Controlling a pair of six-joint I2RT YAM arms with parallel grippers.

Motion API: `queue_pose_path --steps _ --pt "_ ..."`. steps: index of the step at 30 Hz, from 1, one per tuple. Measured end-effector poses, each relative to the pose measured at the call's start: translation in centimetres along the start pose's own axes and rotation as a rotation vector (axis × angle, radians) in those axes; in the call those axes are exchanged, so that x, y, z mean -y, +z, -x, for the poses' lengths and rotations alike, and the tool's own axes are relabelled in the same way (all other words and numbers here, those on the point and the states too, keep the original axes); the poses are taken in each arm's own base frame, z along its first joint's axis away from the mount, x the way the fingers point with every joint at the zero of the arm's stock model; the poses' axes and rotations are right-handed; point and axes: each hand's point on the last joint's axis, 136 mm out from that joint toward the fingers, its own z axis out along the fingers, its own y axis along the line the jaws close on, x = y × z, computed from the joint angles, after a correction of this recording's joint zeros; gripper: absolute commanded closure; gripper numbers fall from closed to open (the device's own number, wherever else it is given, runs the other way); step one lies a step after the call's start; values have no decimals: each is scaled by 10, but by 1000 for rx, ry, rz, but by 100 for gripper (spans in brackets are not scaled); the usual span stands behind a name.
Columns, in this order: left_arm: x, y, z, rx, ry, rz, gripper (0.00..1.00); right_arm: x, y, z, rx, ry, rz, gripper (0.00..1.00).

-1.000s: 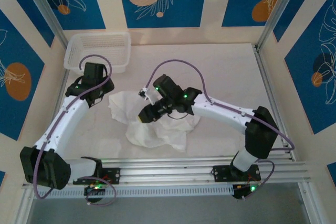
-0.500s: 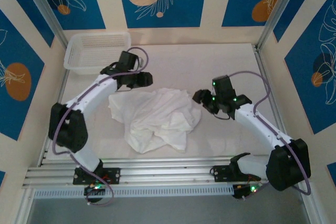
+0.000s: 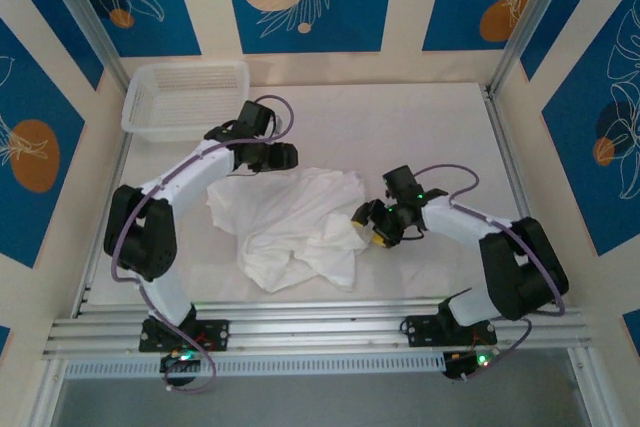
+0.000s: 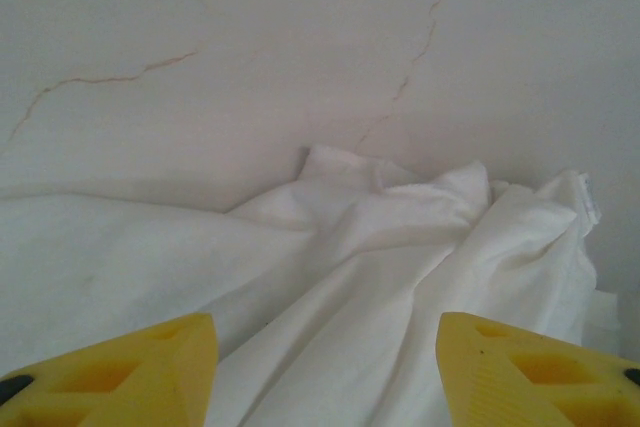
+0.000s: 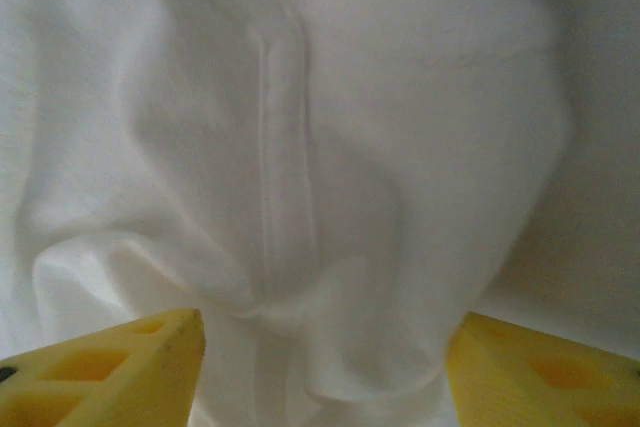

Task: Fold the inside-out t-shirt
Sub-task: Flatten out the T-shirt at the center of the table.

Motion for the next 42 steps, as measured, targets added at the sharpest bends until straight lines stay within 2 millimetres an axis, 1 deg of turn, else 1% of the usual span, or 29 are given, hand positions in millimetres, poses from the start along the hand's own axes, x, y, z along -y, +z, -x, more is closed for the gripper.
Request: queue_pose_path --steps 2,3,6,8,9,10,11,12,13,15,17,19,20,22,23,24,25,27,28,30,31,32,33,34,35,36,37,39,42 --pt "-2 -3 0 7 0 12 41 -5 8 -3 -17 -2 7 90" --pt "-3 -3 0 8 0 19 41 -6 9 -2 -16 -3 9 100" --pt "-8 -5 -2 7 -2 42 42 -8 3 3 21 -9 -6 100" --pt "-10 -8 -1 13 -1 57 43 -16 -14 12 86 -60 -13 100" --pt "-10 -11 -1 17 -1 60 44 -26 -25 17 121 -95 1 100" --pt "-10 -16 0 24 4 62 44 -41 -43 23 171 -149 30 100" --pt "-9 -23 1 35 9 64 44 -61 -64 28 221 -213 75 100" --pt "-8 -30 4 51 18 64 44 -82 -85 32 270 -280 125 100" --pt "-6 -41 8 75 25 64 44 -109 -111 35 326 -359 186 100" --pt "0 -66 21 144 38 57 44 -160 -166 35 428 -515 307 100" --pt "9 -99 37 240 53 43 44 -207 -221 26 526 -663 428 100" --pt "16 -132 49 332 67 26 44 -236 -263 13 595 -770 518 100" --pt "20 -148 54 377 72 16 44 -246 -280 6 623 -814 556 100" --pt "25 -174 59 449 78 -2 44 -253 -295 -5 644 -875 599 100" --pt "26 -183 61 475 82 -9 44 -253 -296 -10 639 -898 609 100" --pt "28 -190 62 496 85 -15 44 -251 -293 -12 631 -909 612 100" --pt "28 -193 61 507 92 -18 44 -246 -282 -15 610 -915 610 100" --pt "27 -190 58 503 105 -15 44 -224 -246 -17 542 -878 577 100" --pt "25 -184 56 486 111 -13 44 -206 -217 -22 484 -846 553 100" --pt "26 -169 51 443 123 -23 44 -158 -149 -42 329 -775 472 100" --pt "28 -161 49 415 130 -37 44 -123 -110 -62 227 -733 395 100" --pt "32 -150 45 380 139 -63 43 -91 -82 -81 139 -703 323 100" --pt "37 -141 43 351 147 -93 43 -61 -63 -99 73 -677 256 100" --pt "43 -129 40 316 154 -130 43 -35 -52 -115 24 -660 198 100" --pt "50 -117 36 279 163 -161 43 -12 -49 -127 3 -636 149 100" --pt "56 -106 34 248 169 -182 43 0 -53 -131 10 -607 122 100" --pt "64 -92 30 211 179 -200 43 8 -60 -132 32 -563 102 100" --pt "84 -64 23 147 210 -230 43 19 -72 -126 88 -467 77 100" --pt "120 -22 15 79 264 -262 40 44 -78 -116 136 -332 -7 100"
